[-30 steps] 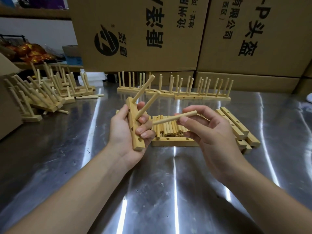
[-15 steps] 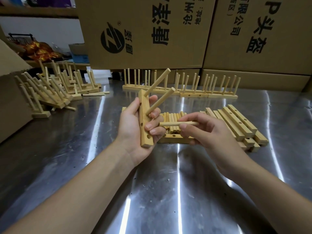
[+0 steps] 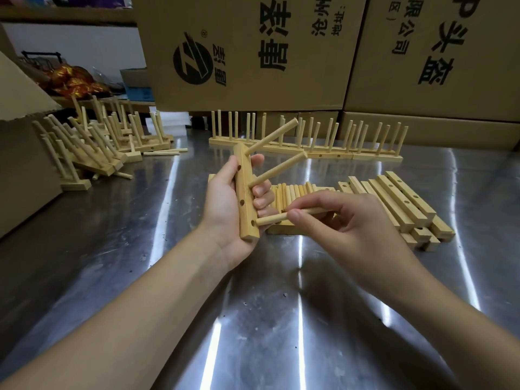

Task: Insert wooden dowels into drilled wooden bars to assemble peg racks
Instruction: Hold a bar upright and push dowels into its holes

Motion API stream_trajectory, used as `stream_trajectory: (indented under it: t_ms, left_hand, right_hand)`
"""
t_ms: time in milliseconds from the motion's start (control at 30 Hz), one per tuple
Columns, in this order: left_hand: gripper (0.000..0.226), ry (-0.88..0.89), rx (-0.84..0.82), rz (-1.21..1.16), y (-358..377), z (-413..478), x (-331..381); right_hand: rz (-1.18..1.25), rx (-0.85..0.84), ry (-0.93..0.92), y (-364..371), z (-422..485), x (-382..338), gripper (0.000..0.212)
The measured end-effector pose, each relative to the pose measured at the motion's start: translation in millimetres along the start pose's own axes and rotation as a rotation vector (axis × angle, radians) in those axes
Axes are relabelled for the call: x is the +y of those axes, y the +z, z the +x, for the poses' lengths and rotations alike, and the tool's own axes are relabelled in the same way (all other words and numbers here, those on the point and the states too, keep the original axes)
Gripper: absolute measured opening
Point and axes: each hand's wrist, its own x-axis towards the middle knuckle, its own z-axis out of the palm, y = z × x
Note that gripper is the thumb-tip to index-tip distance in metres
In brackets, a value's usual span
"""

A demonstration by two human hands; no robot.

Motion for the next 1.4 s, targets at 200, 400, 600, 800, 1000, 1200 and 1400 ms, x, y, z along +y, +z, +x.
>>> stream_trajectory:
  t_ms: [200, 400, 600, 800, 1000, 1200, 1400]
  left_hand:
    - [0.044, 0.026, -0.001, 0.112, -1.6, 0.6, -3.6]
    - [0.044, 0.047, -0.006, 0.108, -4.4, 1.9, -5.0]
    - [0.044, 0.051, -0.020, 0.092, -5.2, 2.3, -5.3]
    - [0.045, 0.052, -0.035, 0.131, -3.4, 1.7, -3.8]
    - [0.046, 0.042, -0.073, 0.157, -2.7, -0.9, -5.8]
    - [0.051, 0.046, -0.146, 0.224, 4.2, -7.3, -9.0]
    - [0.071, 0.027, -0.165, 0.378, 5.0, -17.1, -14.0]
  right_hand:
    - [-0.105, 0.014, -0.106, 0.5, -2.0, -0.9, 0.015]
    - [-0.123, -0.020, -0.107, 0.0, -0.8, -4.1, 0.018]
    - [-0.199, -0.164, -0.037, 1.1, -2.5, 0.1, 0.027]
    - [-0.221, -0.204, -0.024, 1.6, -2.1, -1.6, 0.028]
    - [-0.285, -0.260, -0.086, 1.7, -2.8, -5.3, 0.022]
    - [-0.147, -0.227, -0.029, 2.4, -5.5, -5.5, 0.024]
    - [0.310, -0.348, 0.395, -0.2, -2.5, -4.6, 0.038]
